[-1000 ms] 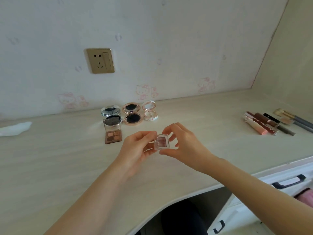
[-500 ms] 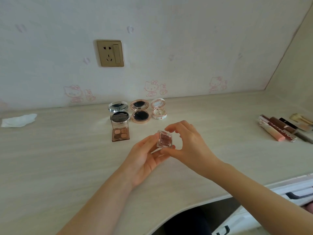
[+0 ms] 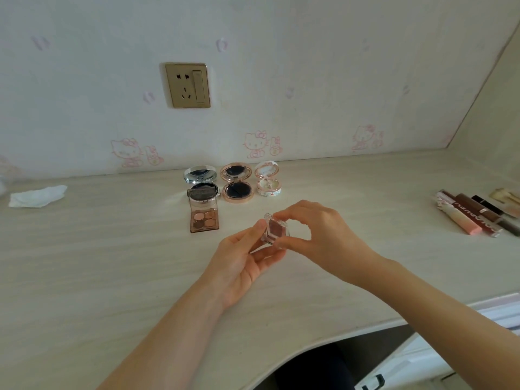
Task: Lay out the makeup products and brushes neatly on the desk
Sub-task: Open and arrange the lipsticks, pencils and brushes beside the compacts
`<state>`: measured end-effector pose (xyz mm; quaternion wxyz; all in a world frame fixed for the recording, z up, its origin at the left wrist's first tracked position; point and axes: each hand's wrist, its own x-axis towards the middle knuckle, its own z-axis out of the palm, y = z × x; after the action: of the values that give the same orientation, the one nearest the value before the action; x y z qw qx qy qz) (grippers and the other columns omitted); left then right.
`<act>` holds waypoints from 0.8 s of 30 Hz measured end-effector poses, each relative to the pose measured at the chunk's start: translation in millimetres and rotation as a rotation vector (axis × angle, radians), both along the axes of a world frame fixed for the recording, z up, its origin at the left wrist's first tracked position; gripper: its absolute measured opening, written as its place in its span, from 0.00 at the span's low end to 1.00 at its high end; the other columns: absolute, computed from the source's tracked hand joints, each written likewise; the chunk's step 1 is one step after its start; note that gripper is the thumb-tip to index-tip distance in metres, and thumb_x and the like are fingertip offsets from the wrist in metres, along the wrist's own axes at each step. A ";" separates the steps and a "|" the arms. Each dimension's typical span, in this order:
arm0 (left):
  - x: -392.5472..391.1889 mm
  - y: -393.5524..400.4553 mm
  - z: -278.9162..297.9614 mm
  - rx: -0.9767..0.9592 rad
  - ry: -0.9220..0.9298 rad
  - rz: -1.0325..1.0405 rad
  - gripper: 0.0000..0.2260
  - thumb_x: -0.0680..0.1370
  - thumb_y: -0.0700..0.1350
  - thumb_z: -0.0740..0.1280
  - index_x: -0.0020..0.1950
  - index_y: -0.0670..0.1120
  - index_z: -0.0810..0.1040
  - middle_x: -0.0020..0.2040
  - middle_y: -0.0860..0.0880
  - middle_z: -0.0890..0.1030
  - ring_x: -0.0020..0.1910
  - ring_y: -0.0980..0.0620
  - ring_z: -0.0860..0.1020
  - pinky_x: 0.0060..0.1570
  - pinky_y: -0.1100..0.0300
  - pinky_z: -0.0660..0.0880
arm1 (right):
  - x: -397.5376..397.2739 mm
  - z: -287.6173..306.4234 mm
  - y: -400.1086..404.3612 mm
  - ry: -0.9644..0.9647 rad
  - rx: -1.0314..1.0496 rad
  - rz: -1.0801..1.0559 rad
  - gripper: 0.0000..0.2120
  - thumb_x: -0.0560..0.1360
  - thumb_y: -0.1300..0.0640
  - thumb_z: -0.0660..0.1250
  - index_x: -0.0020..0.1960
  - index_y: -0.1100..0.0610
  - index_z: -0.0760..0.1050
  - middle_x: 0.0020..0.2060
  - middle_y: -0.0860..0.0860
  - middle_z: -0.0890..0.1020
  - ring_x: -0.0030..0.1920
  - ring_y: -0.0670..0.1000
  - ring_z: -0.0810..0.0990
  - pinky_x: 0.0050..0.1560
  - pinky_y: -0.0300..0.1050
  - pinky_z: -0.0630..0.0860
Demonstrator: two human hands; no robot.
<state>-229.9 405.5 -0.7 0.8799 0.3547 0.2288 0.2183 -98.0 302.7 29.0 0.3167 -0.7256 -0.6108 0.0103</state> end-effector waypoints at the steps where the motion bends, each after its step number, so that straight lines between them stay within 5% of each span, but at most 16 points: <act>1: -0.1 0.1 0.1 -0.005 -0.007 0.004 0.13 0.71 0.45 0.69 0.47 0.36 0.82 0.48 0.37 0.83 0.43 0.43 0.83 0.44 0.52 0.81 | -0.2 0.6 -0.7 -0.035 0.014 0.003 0.16 0.74 0.49 0.69 0.60 0.52 0.78 0.52 0.45 0.81 0.53 0.45 0.77 0.55 0.38 0.72; 5: 0.3 -1.2 0.7 -0.021 -0.012 0.015 0.16 0.72 0.44 0.68 0.53 0.32 0.79 0.50 0.34 0.82 0.46 0.38 0.83 0.46 0.51 0.82 | -0.4 1.4 3.3 -0.127 0.071 -0.020 0.11 0.79 0.55 0.63 0.60 0.52 0.78 0.48 0.48 0.85 0.47 0.49 0.82 0.49 0.44 0.76; 10: -2.3 4.8 0.7 0.178 0.059 0.056 0.13 0.78 0.44 0.64 0.52 0.34 0.79 0.49 0.35 0.83 0.48 0.38 0.83 0.48 0.53 0.81 | 6.4 -3.3 18.8 0.038 0.044 -0.017 0.09 0.80 0.61 0.61 0.57 0.53 0.76 0.45 0.47 0.84 0.46 0.43 0.82 0.48 0.38 0.77; 16: -7.4 23.7 -5.8 0.852 0.354 0.349 0.09 0.77 0.43 0.69 0.53 0.40 0.81 0.42 0.47 0.85 0.40 0.52 0.84 0.44 0.57 0.81 | 16.5 -4.1 47.9 0.056 -0.033 -0.012 0.08 0.80 0.63 0.60 0.53 0.57 0.77 0.44 0.49 0.84 0.44 0.46 0.82 0.47 0.35 0.74; 20: -13.0 30.3 -19.5 1.450 0.557 0.421 0.09 0.74 0.45 0.72 0.54 0.48 0.82 0.45 0.56 0.82 0.49 0.59 0.77 0.50 0.64 0.73 | 21.9 -9.7 65.5 0.033 -0.106 -0.017 0.09 0.79 0.62 0.59 0.51 0.56 0.78 0.44 0.51 0.84 0.45 0.51 0.81 0.49 0.48 0.78; 24: -11.0 33.9 -30.6 1.762 0.558 0.383 0.11 0.71 0.44 0.75 0.52 0.47 0.83 0.49 0.54 0.82 0.54 0.57 0.70 0.53 0.68 0.67 | 20.7 -13.5 73.7 -0.008 -0.169 0.001 0.09 0.78 0.63 0.60 0.51 0.55 0.78 0.46 0.51 0.84 0.48 0.52 0.81 0.51 0.52 0.78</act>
<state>-240.9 439.4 -31.3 0.1573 0.8879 0.2381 0.3608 -77.2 376.4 15.5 0.2520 -0.7494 -0.6094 0.0593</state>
